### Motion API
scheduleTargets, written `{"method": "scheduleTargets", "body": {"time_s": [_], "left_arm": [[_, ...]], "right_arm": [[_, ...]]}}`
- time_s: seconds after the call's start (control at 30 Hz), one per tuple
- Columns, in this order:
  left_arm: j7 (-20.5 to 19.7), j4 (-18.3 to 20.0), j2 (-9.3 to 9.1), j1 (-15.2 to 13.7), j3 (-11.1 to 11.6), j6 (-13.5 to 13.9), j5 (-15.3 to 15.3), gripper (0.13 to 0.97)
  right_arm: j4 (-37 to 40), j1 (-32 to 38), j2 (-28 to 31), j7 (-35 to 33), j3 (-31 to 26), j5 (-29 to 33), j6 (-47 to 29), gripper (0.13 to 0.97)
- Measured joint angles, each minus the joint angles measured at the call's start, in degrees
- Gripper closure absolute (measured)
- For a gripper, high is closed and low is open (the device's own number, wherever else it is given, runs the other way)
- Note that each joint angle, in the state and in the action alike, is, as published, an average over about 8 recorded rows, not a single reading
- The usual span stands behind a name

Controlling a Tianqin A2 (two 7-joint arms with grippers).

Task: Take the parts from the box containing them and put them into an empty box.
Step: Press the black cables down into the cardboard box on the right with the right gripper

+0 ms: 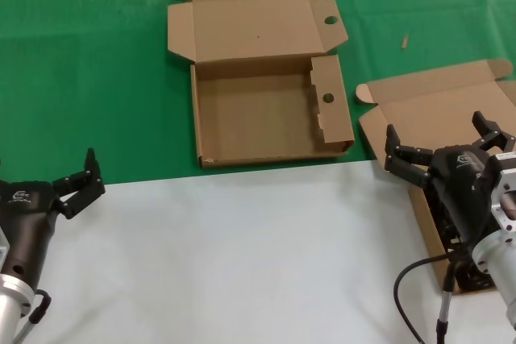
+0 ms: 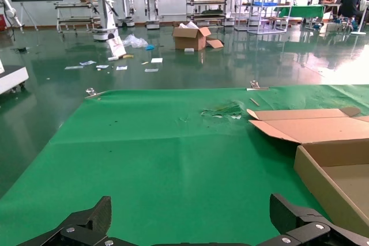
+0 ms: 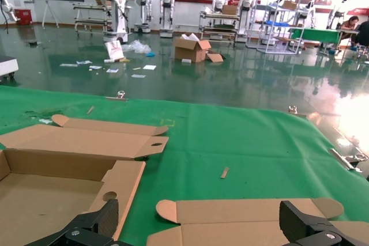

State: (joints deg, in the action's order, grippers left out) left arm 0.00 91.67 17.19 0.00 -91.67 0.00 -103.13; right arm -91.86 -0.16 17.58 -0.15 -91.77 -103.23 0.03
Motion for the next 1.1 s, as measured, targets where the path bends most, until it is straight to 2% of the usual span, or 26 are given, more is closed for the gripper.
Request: {"method": "scheduleTargets", "body": {"time_s": [0.67,1.1], "left_arm": [[0.0,0.0,0.00,0.0,0.0,0.0,0.0,0.132],[0.0,0.0,0.00,0.0,0.0,0.0,0.0,0.170]], "right_arm": [[0.0,0.0,0.0,0.0,0.0,0.0,0.0,0.129],[0.0,0.0,0.0,0.0,0.0,0.0,0.0,0.129]]}}
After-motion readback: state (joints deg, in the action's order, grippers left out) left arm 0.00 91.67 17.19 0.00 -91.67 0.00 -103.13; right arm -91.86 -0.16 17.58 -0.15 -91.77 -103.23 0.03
